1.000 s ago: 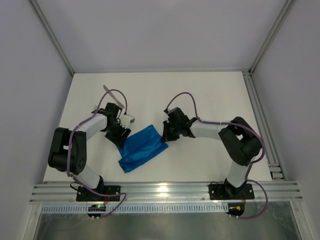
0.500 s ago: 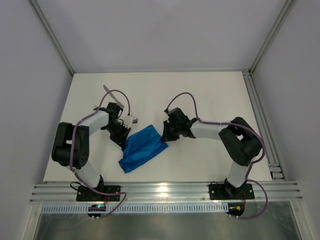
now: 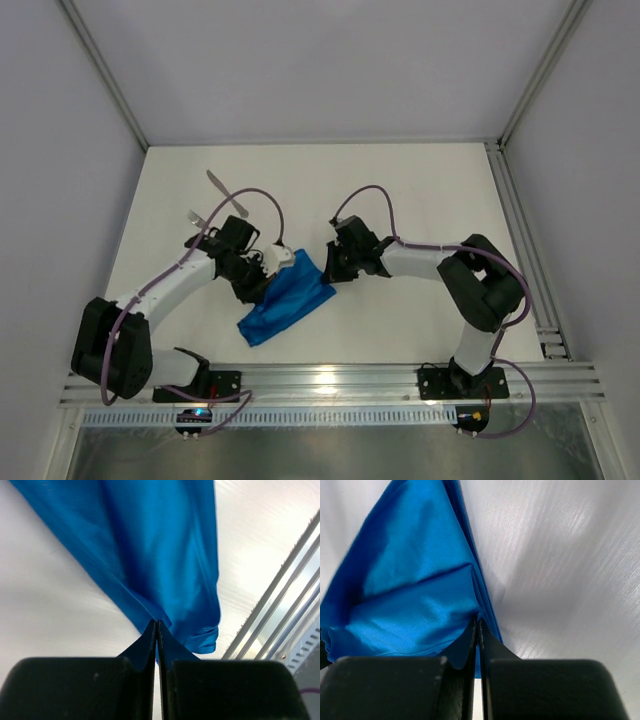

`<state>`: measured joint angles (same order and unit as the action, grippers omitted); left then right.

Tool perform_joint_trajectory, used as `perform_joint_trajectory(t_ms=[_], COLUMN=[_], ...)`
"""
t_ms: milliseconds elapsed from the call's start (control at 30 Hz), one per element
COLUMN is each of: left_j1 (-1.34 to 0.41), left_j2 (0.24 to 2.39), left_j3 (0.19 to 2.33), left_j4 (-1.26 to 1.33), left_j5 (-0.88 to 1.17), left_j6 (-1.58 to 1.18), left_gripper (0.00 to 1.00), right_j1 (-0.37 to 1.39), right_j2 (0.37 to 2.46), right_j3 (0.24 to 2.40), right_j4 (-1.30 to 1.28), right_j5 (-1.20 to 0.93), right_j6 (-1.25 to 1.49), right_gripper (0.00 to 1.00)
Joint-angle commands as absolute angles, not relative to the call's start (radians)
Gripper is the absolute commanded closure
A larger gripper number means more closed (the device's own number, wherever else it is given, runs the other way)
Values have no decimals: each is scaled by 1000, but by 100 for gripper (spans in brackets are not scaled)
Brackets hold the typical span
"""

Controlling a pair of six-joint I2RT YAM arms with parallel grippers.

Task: Fold the napkin into a case and place the utensils inside
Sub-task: Fold the 2/3-rectangle-folded napkin at the center of the board, then smooth out the smaller rectangle-folded napkin at the center of the board.

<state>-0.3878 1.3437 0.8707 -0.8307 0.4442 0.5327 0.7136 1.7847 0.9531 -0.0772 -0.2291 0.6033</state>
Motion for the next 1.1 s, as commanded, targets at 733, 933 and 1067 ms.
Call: perform_joint_trajectory(t_ms=[733,933,1067], left_j1=[-690,-701,-701], left_j2=[1255,1295,1295], left_j3=[670,673,669], left_j4=[-870,-815,-808], left_j5=[420,385,377], left_j6=[743,710,710], left_gripper=[100,100,100], right_j1=[723,723,723], right_j2=[1786,1769,1724], right_j3=[865,861,876], right_j4=[41,69,22], right_j5=[-179,-216,-215], right_j6=[718,710,678], right_gripper=[96,96,87])
